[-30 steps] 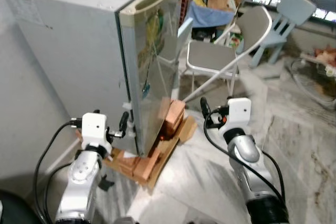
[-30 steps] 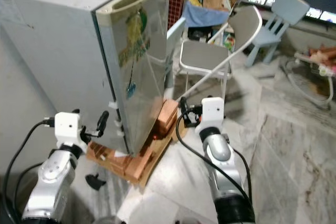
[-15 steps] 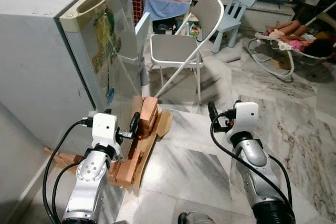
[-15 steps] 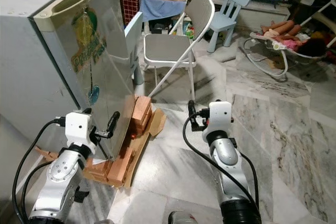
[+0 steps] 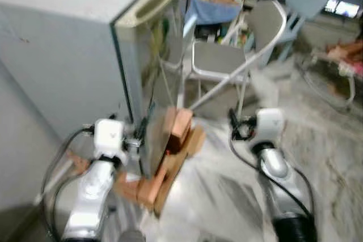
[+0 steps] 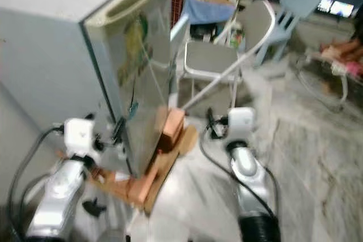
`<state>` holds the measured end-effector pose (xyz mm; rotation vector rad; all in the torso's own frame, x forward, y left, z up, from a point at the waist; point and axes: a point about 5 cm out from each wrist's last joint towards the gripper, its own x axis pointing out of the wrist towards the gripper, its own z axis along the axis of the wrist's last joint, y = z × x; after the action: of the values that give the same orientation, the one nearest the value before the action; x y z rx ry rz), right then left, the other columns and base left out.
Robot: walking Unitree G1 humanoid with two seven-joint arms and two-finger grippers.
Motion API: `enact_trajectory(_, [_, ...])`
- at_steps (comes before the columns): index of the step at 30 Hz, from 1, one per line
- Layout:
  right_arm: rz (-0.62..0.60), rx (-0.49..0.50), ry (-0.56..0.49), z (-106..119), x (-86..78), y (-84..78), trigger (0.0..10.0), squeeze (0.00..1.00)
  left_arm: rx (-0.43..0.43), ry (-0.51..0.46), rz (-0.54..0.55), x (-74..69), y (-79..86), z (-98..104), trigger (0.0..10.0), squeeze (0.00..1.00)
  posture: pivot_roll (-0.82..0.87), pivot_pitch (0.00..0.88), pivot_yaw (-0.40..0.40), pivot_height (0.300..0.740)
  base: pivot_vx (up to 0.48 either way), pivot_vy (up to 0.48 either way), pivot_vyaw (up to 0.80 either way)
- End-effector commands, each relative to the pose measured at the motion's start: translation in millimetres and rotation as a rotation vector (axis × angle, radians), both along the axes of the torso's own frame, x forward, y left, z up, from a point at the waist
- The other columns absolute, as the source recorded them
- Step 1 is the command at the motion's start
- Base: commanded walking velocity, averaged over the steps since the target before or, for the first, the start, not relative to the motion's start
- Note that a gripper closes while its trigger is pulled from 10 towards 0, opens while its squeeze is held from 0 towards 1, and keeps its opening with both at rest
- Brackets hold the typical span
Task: Restocking fridge
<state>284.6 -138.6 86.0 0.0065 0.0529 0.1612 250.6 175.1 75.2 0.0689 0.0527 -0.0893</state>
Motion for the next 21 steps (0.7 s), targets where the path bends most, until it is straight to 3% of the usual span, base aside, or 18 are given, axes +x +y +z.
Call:
enact_trajectory(1, [-0.052,-0.027,0.015,-3,-3.6,-18.2,10.0,0.0,-0.014,-0.014,-0.037,5.5,-12.3,4,10.0,0.0,0.09,0.0,-0.039,0.74,0.0,0.0,-0.8])
enact_trajectory(4, [-0.053,-0.026,0.014,-2,-4.8,-19.6,10.0,0.0,-0.013,-0.018,-0.035,8.2,-10.8,5,10.0,0.0,0.09,0.0,-0.038,0.74,0.0,0.0,-0.7])
enact_trajectory(11, [-0.046,-0.04,0.031,-1,-10.3,-21.9,10.0,0.0,-0.025,-0.029,-0.055,18.7,-9.5,10,10.0,0.0,0.07,0.0,-0.04,0.74,0.0,0.0,0.0])
enact_trajectory(14, [-0.025,-0.04,0.069,-3,-22.9,-26.4,10.0,0.0,-0.013,-0.03,-0.013,30.0,-8.0,9,10.0,0.0,0.07,0.0,-0.047,0.74,0.0,0.0,0.0])
enact_trajectory(21, [-0.027,-0.057,0.125,-11,-44.4,-38.5,10.0,0.0,0.001,-0.044,0.053,38.7,4.3,14,10.0,0.0,0.05,0.01,-0.04,0.74,0.0,0.0,0.0])
